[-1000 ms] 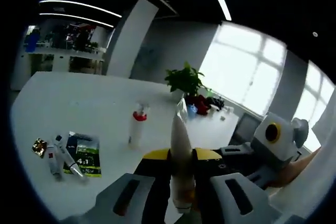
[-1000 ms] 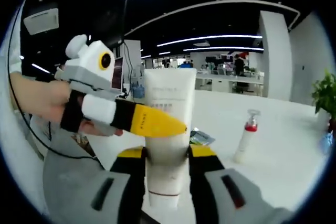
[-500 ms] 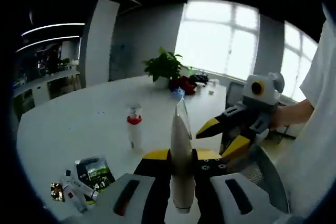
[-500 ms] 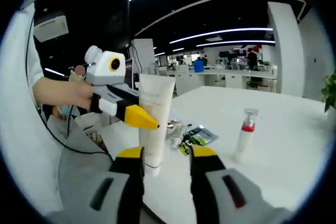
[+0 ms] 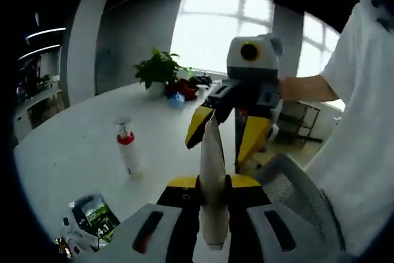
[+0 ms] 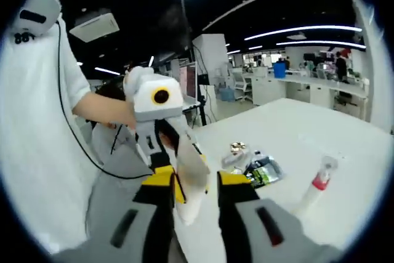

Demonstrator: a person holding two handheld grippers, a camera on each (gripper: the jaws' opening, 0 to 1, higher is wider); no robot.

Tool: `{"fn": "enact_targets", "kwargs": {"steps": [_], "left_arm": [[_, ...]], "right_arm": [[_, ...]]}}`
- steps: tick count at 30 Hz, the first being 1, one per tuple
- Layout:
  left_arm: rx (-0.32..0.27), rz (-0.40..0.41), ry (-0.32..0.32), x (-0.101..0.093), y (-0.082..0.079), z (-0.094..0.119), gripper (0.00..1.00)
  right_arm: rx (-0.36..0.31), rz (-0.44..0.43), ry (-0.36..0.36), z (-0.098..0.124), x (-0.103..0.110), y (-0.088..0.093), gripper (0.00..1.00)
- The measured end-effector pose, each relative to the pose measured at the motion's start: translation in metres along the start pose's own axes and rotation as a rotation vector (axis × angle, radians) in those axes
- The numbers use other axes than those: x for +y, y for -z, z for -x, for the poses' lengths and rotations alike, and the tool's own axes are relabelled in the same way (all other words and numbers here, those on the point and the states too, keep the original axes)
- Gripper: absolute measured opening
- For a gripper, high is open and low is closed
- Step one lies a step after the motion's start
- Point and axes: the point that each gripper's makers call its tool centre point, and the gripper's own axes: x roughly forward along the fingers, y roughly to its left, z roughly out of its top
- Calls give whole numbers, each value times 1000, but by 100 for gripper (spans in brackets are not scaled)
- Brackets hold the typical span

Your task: Arrange the skincare products in the storage area until every visible bottle or jar stands upright without overlapping.

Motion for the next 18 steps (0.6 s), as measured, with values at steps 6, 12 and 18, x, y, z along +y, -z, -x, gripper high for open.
{"fn": "enact_targets", "kwargs": {"steps": [6, 12, 18], "left_arm": [[5, -20, 39, -1, -3, -5, 12], [12, -32, 59, 1, -2, -6, 12], [46, -69, 72, -1, 3, -10, 13]], "right_arm": [[108, 53, -105, -3, 1, 1, 15], [144, 62, -128, -1, -2, 2, 13], [179, 142, -162, -2, 4, 7, 8]]}}
